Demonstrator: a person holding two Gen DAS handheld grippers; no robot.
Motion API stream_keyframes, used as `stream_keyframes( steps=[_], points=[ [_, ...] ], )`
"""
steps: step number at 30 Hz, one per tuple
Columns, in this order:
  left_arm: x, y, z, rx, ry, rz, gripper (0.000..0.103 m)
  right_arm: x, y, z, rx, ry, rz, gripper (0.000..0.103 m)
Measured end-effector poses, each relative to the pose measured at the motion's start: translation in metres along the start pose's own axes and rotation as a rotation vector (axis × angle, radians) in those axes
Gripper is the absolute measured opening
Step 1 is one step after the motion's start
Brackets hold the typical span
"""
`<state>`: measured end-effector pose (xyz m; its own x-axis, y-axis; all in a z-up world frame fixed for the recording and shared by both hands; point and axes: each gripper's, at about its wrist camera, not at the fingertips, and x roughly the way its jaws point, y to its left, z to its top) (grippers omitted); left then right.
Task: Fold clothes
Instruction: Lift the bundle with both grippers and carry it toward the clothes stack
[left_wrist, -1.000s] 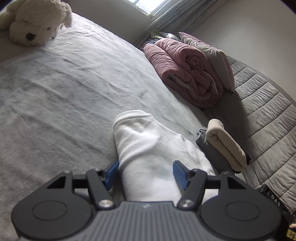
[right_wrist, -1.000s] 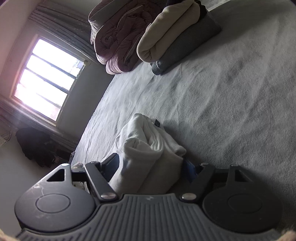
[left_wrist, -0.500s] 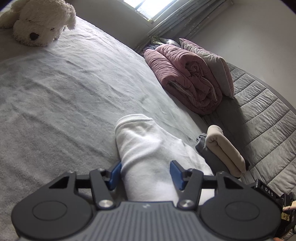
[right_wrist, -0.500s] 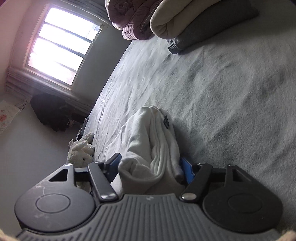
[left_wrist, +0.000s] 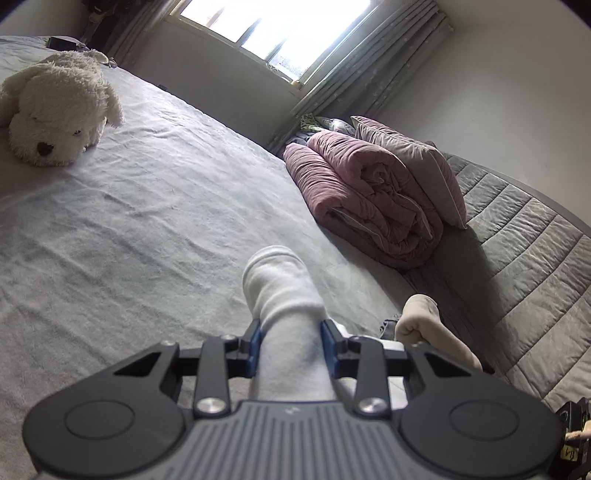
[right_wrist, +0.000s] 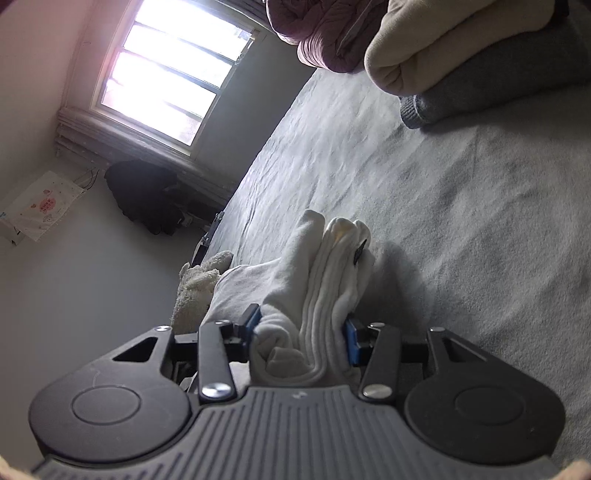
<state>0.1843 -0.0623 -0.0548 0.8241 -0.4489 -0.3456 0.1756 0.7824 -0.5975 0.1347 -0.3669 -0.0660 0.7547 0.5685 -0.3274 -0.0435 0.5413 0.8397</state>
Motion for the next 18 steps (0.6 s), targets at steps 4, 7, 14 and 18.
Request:
stream_keyframes(
  steps=[4,7,14,18],
  points=[
    [0.015,-0.031,0.023,0.045,-0.043,-0.034,0.033,-0.009,0.014,0.023,-0.031,-0.095,0.055,0.049],
    [0.027,-0.058,0.041,0.098,-0.077,-0.063,0.033,-0.017,0.018,0.042,-0.045,-0.183,0.089,0.049],
    [0.066,-0.119,0.060,0.183,-0.099,-0.177,0.033,-0.042,0.012,0.076,-0.099,-0.412,0.160,0.049],
    [0.091,-0.153,0.059,0.219,-0.089,-0.265,0.033,-0.061,0.002,0.097,-0.128,-0.533,0.162,0.049]
  ],
)
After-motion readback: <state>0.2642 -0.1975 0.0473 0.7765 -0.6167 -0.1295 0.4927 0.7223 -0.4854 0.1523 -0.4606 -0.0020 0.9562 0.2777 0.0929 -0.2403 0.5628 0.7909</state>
